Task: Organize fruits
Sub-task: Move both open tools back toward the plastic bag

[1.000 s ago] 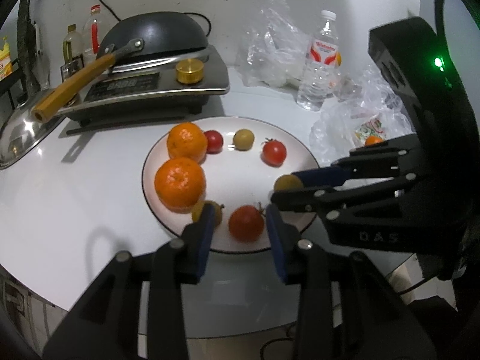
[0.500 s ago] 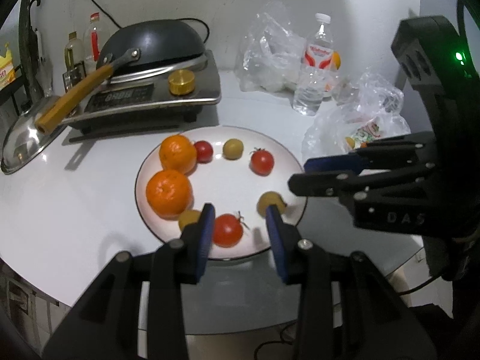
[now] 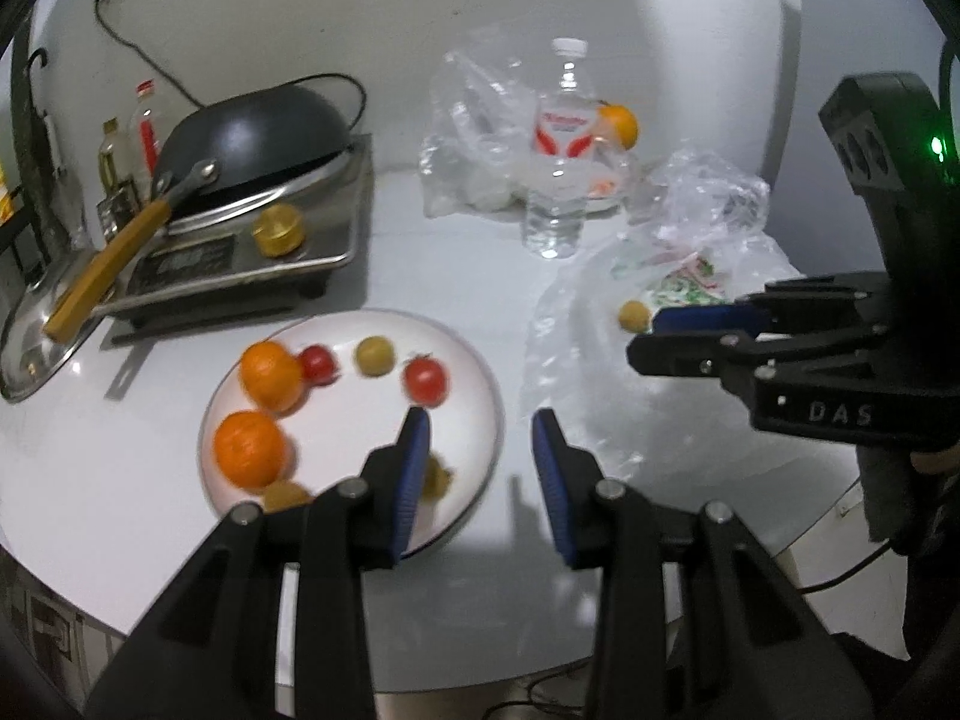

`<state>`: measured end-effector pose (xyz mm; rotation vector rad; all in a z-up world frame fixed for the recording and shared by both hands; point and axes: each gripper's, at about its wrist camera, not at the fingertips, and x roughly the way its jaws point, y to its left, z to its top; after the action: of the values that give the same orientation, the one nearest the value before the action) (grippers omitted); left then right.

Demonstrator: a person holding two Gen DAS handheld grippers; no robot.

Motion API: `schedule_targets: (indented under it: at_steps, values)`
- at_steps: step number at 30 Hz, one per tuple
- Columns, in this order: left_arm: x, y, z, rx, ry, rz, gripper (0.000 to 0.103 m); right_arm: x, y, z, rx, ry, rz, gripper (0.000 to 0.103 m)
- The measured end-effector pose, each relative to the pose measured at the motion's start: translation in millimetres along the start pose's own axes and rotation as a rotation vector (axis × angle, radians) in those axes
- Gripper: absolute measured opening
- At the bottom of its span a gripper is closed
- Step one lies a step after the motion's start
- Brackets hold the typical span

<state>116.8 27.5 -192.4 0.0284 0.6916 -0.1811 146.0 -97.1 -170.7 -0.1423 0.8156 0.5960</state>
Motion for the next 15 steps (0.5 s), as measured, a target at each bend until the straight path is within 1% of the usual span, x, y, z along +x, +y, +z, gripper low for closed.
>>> schedule_targets:
  at_steps: [4, 7, 12, 15]
  values:
    - [2, -23, 11, 0.037, -0.002, -0.008, 0.037, -9, -17, -9, 0.012, -0.015, -0.025, 0.027]
    - [6, -39, 16, 0.057, 0.003, -0.010, 0.037, -14, -29, -13, 0.024, -0.025, -0.023, 0.027]
    - [13, -57, 24, 0.064, 0.015, -0.016, 0.037, -16, -47, -21, 0.038, -0.019, -0.012, 0.027]
    - [14, -66, 30, 0.073, 0.007, -0.014, 0.037, -19, -53, -21, 0.033, -0.024, -0.015, 0.027]
